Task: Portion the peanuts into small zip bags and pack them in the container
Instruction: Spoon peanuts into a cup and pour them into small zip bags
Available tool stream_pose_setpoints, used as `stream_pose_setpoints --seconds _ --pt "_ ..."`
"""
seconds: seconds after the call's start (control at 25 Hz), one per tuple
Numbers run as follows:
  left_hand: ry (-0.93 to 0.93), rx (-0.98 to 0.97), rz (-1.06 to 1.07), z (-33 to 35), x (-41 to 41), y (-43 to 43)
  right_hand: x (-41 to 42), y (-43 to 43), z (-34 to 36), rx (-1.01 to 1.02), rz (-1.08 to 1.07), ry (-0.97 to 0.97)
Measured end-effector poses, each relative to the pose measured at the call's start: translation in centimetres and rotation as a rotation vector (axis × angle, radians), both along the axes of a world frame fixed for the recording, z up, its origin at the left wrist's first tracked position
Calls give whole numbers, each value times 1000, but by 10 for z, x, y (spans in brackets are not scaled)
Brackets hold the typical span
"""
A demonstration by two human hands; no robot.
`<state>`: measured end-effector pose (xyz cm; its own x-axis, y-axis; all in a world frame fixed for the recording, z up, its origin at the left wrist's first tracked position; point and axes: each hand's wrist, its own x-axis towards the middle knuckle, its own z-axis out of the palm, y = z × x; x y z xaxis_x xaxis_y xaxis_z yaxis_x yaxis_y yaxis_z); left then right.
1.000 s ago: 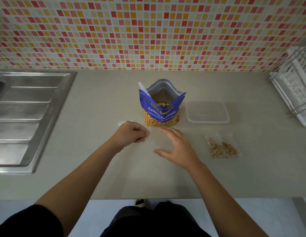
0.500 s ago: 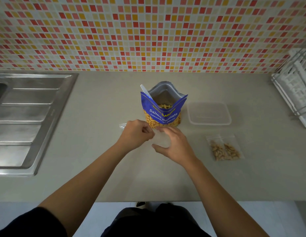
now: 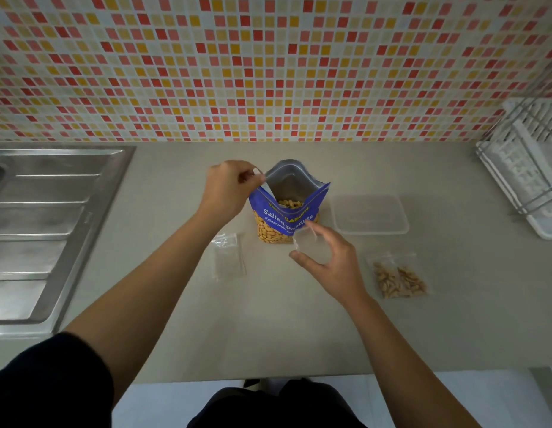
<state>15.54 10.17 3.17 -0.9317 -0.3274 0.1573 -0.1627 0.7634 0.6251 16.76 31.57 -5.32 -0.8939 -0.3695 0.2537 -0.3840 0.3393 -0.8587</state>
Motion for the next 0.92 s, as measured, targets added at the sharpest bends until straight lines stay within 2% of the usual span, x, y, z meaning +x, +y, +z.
stream_pose_setpoints --seconds 0.2,0.36,0.48,0.6,0.92 --pt "-106 -116 -270 14 -11 15 -12 1 7 -52 -46 13" --pt "-85 -332 -78 15 -23 22 -25 1 14 -146 -65 57" --pt "-284 -435 -49 9 -29 35 -36 0 22 -177 -13 36" --pt "-337 -301 12 7 -34 39 -45 2 27 -135 50 -1" --pt "-272 139 72 13 -35 26 -51 6 31 -86 76 -44"
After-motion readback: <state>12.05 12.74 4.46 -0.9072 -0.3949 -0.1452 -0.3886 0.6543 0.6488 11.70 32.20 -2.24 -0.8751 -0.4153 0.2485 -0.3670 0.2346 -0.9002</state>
